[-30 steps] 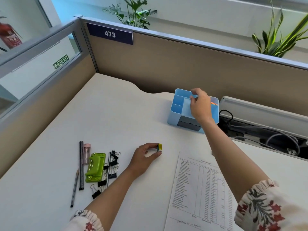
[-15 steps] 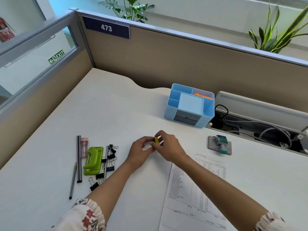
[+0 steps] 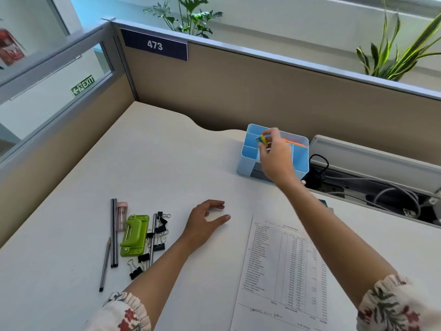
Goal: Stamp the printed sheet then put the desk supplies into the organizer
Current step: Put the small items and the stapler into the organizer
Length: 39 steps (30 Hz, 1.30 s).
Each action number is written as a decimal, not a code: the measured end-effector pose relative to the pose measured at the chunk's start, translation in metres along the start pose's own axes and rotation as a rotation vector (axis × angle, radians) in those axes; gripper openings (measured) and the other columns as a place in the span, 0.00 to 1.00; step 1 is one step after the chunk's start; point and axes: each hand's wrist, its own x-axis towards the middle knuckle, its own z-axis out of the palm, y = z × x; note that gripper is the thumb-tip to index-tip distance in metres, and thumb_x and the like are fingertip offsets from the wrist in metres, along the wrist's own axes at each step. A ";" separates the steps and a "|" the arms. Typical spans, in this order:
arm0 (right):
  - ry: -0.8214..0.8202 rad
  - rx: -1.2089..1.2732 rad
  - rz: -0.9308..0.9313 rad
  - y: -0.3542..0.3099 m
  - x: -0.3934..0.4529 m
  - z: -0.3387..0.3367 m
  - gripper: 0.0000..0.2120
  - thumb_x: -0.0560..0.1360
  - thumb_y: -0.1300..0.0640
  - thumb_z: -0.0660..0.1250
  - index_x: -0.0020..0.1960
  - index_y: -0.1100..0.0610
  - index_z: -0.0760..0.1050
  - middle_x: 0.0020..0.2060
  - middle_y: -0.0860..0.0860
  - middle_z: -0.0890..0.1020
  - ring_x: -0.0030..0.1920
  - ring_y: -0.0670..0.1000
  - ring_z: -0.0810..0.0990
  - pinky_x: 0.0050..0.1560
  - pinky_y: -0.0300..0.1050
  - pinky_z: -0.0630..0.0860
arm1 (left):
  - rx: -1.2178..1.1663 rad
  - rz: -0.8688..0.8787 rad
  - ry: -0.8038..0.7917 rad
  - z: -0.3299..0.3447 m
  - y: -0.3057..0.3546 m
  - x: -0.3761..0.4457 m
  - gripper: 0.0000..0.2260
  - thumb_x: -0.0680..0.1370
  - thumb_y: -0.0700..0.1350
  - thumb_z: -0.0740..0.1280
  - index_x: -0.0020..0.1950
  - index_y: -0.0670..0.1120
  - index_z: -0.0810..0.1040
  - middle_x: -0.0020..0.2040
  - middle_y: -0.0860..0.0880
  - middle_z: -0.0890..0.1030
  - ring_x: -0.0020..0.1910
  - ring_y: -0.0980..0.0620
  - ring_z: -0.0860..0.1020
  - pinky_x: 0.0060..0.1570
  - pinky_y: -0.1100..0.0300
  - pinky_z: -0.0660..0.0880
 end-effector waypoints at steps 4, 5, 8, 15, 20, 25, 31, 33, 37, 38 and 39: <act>0.031 -0.128 -0.008 0.011 0.040 -0.006 0.12 0.79 0.66 0.58 0.58 0.56 0.72 0.50 0.54 0.82 0.48 0.55 0.78 0.45 0.45 0.74 | -0.008 -0.005 -0.007 -0.001 -0.001 0.000 0.18 0.70 0.49 0.77 0.59 0.54 0.80 0.53 0.59 0.83 0.55 0.67 0.76 0.56 0.71 0.67; 0.025 -0.176 -0.012 0.013 0.048 -0.006 0.13 0.78 0.68 0.57 0.59 0.56 0.72 0.50 0.55 0.82 0.49 0.55 0.78 0.45 0.45 0.73 | -0.011 -0.006 -0.007 -0.001 -0.001 0.000 0.18 0.70 0.49 0.78 0.59 0.54 0.80 0.53 0.59 0.83 0.56 0.66 0.77 0.56 0.71 0.67; -0.001 -0.280 -0.015 0.018 0.064 -0.002 0.16 0.77 0.70 0.56 0.61 0.58 0.71 0.51 0.58 0.82 0.50 0.59 0.79 0.46 0.48 0.74 | -0.010 -0.013 -0.003 -0.001 -0.002 0.001 0.18 0.70 0.49 0.78 0.58 0.54 0.80 0.53 0.59 0.83 0.56 0.66 0.77 0.56 0.71 0.67; -0.005 -0.190 0.072 0.030 0.068 0.003 0.17 0.77 0.72 0.56 0.62 0.60 0.72 0.52 0.58 0.82 0.52 0.57 0.79 0.52 0.51 0.78 | 0.013 -0.018 -0.007 0.000 -0.005 0.000 0.17 0.70 0.50 0.77 0.58 0.55 0.80 0.53 0.60 0.83 0.55 0.67 0.76 0.56 0.72 0.67; 0.041 -0.084 0.066 0.030 0.042 0.005 0.12 0.79 0.66 0.58 0.61 0.59 0.73 0.50 0.54 0.82 0.52 0.53 0.79 0.51 0.45 0.75 | 0.029 -0.014 -0.010 0.000 -0.005 0.000 0.17 0.71 0.50 0.77 0.58 0.55 0.80 0.53 0.60 0.83 0.56 0.66 0.76 0.56 0.73 0.67; 0.083 0.014 0.003 0.008 -0.002 0.018 0.10 0.78 0.65 0.62 0.57 0.58 0.75 0.48 0.51 0.81 0.47 0.48 0.78 0.49 0.42 0.78 | 0.052 -0.010 -0.017 -0.001 -0.002 -0.003 0.16 0.71 0.48 0.77 0.58 0.53 0.80 0.53 0.58 0.83 0.55 0.68 0.75 0.55 0.76 0.66; -0.138 0.141 -0.030 -0.037 -0.068 0.049 0.08 0.78 0.62 0.66 0.57 0.56 0.77 0.48 0.46 0.80 0.47 0.43 0.79 0.46 0.28 0.74 | 0.121 -0.023 -0.009 -0.002 -0.007 -0.010 0.18 0.71 0.46 0.77 0.59 0.54 0.79 0.59 0.57 0.79 0.57 0.69 0.72 0.54 0.79 0.64; -0.215 0.198 -0.004 -0.052 -0.087 0.059 0.08 0.78 0.61 0.66 0.57 0.55 0.78 0.47 0.46 0.81 0.46 0.43 0.80 0.47 0.29 0.75 | 0.147 -0.049 -0.007 -0.004 -0.010 -0.016 0.18 0.71 0.46 0.76 0.59 0.55 0.77 0.60 0.57 0.76 0.57 0.67 0.72 0.53 0.80 0.64; -0.429 0.264 0.086 -0.079 -0.124 0.086 0.07 0.76 0.60 0.66 0.53 0.55 0.80 0.42 0.46 0.83 0.41 0.43 0.81 0.46 0.39 0.79 | 0.199 -0.094 -0.006 -0.008 -0.011 -0.029 0.20 0.72 0.46 0.74 0.63 0.50 0.73 0.59 0.51 0.77 0.60 0.53 0.76 0.53 0.68 0.70; -0.500 0.275 0.114 -0.086 -0.134 0.093 0.08 0.75 0.59 0.67 0.53 0.54 0.80 0.42 0.46 0.83 0.41 0.43 0.80 0.46 0.39 0.78 | 0.202 -0.132 -0.014 -0.010 -0.011 -0.033 0.21 0.74 0.44 0.71 0.66 0.47 0.72 0.60 0.49 0.77 0.62 0.49 0.76 0.51 0.67 0.71; -0.578 0.270 0.138 -0.093 -0.143 0.101 0.08 0.75 0.58 0.67 0.53 0.54 0.80 0.42 0.46 0.83 0.41 0.43 0.80 0.46 0.38 0.76 | 0.223 -0.202 -0.043 -0.012 -0.012 -0.039 0.21 0.77 0.41 0.68 0.70 0.43 0.70 0.63 0.47 0.77 0.64 0.47 0.76 0.49 0.69 0.70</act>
